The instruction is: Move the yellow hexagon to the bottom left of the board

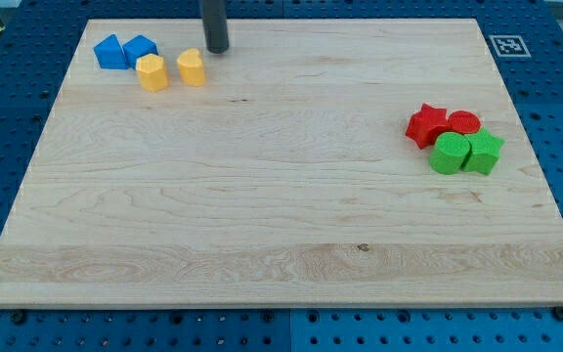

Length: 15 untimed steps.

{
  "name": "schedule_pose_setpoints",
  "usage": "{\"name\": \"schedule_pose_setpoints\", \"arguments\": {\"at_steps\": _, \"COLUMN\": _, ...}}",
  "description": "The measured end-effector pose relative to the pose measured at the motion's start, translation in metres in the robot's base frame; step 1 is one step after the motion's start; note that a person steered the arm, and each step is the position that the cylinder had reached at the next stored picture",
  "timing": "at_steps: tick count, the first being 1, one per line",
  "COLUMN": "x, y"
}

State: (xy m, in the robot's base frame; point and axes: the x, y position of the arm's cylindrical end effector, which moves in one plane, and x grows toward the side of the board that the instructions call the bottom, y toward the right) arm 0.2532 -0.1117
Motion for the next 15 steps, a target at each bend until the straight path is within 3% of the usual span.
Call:
{"name": "schedule_pose_setpoints", "arguments": {"at_steps": 1, "x": 0.024, "y": -0.022}}
{"name": "schedule_pose_setpoints", "arguments": {"at_steps": 2, "x": 0.084, "y": -0.022}}
{"name": "schedule_pose_setpoints", "arguments": {"at_steps": 3, "x": 0.090, "y": -0.022}}
{"name": "schedule_pose_setpoints", "arguments": {"at_steps": 4, "x": 0.034, "y": -0.024}}
{"name": "schedule_pose_setpoints", "arguments": {"at_steps": 5, "x": 0.009, "y": -0.039}}
{"name": "schedule_pose_setpoints", "arguments": {"at_steps": 6, "x": 0.025, "y": -0.059}}
{"name": "schedule_pose_setpoints", "arguments": {"at_steps": 8, "x": 0.124, "y": -0.054}}
{"name": "schedule_pose_setpoints", "arguments": {"at_steps": 9, "x": 0.129, "y": -0.051}}
{"name": "schedule_pose_setpoints", "arguments": {"at_steps": 10, "x": 0.088, "y": -0.051}}
{"name": "schedule_pose_setpoints", "arguments": {"at_steps": 11, "x": 0.081, "y": -0.060}}
{"name": "schedule_pose_setpoints", "arguments": {"at_steps": 13, "x": 0.181, "y": -0.063}}
{"name": "schedule_pose_setpoints", "arguments": {"at_steps": 14, "x": 0.209, "y": -0.049}}
{"name": "schedule_pose_setpoints", "arguments": {"at_steps": 15, "x": 0.169, "y": -0.040}}
